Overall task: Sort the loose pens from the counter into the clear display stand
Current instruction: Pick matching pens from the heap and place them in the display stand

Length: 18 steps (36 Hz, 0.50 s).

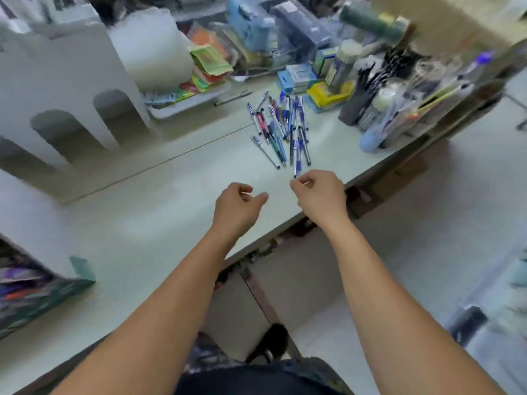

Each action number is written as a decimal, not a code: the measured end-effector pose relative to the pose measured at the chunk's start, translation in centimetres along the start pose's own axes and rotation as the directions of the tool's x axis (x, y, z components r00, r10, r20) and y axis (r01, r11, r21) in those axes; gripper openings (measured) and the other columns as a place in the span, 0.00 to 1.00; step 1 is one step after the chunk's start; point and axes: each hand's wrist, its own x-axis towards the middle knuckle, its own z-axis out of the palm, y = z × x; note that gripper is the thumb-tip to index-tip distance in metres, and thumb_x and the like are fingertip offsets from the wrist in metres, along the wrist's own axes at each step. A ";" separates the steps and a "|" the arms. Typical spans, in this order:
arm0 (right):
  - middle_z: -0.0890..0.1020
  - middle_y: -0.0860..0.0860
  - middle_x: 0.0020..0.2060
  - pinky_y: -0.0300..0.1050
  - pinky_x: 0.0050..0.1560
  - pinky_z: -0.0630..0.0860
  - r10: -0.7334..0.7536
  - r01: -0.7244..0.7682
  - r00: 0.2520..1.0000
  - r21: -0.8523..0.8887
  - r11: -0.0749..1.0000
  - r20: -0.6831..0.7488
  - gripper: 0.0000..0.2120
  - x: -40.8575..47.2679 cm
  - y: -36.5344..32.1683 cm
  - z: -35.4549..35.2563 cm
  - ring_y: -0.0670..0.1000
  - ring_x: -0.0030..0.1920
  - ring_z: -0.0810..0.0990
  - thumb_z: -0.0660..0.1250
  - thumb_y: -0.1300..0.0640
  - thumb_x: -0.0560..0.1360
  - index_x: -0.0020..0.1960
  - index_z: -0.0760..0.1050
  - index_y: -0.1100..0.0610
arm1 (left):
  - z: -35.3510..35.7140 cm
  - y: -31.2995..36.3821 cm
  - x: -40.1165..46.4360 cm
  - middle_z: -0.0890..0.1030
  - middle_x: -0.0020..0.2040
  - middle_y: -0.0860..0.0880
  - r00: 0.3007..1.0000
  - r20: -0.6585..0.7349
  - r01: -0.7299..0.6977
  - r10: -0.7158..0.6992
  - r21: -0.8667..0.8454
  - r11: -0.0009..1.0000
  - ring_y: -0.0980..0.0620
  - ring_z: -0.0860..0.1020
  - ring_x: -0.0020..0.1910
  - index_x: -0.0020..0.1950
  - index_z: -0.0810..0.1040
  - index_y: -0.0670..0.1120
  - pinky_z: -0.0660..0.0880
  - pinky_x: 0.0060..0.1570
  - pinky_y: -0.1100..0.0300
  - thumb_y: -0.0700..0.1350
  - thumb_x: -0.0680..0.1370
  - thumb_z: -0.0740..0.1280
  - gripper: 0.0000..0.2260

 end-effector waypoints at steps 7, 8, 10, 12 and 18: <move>0.83 0.51 0.36 0.44 0.45 0.77 0.003 -0.002 0.995 -0.003 1.000 0.103 0.09 8.6 -0.1 -0.4 0.53 0.41 0.83 0.70 0.53 0.77 0.41 0.81 0.56 | 5.3 3.8 9.7 0.75 0.50 0.48 0.981 -0.091 0.184 -0.171 0.162 0.969 0.49 0.77 0.44 0.60 0.70 0.42 0.75 0.43 0.55 0.56 0.77 0.71 0.22; 0.82 0.50 0.35 0.43 0.43 0.75 0.013 -0.013 0.994 -0.003 1.000 0.113 0.09 9.8 0.0 -0.1 0.52 0.40 0.83 0.70 0.53 0.77 0.41 0.81 0.56 | 5.9 3.8 11.3 0.76 0.50 0.47 0.975 -0.112 0.207 -0.189 0.181 0.961 0.49 0.76 0.42 0.59 0.70 0.40 0.72 0.39 0.57 0.56 0.76 0.72 0.23; 0.82 0.50 0.34 0.43 0.41 0.75 0.034 -0.033 0.992 -0.006 0.999 0.124 0.08 12.3 0.2 0.6 0.53 0.39 0.82 0.70 0.54 0.76 0.40 0.81 0.56 | 7.3 3.6 14.7 0.76 0.60 0.42 0.964 -0.140 0.251 -0.225 0.214 0.944 0.45 0.79 0.49 0.64 0.71 0.38 0.76 0.43 0.54 0.58 0.74 0.73 0.30; 0.82 0.49 0.36 0.41 0.38 0.73 0.046 -0.043 0.990 -0.023 0.999 0.133 0.07 14.5 0.6 1.1 0.52 0.39 0.82 0.70 0.55 0.75 0.40 0.81 0.55 | 9.0 3.2 17.6 0.71 0.67 0.41 0.953 -0.169 0.286 -0.251 0.235 0.929 0.40 0.77 0.60 0.68 0.68 0.39 0.78 0.56 0.47 0.60 0.71 0.74 0.36; 0.81 0.48 0.32 0.40 0.34 0.69 0.046 -0.031 0.984 -0.089 0.996 0.171 0.08 18.6 2.3 0.6 0.44 0.33 0.79 0.68 0.56 0.75 0.40 0.82 0.56 | 13.0 4.6 23.7 0.66 0.69 0.40 0.933 -0.282 0.305 -0.224 0.288 0.908 0.39 0.68 0.68 0.70 0.64 0.38 0.74 0.63 0.45 0.59 0.71 0.75 0.39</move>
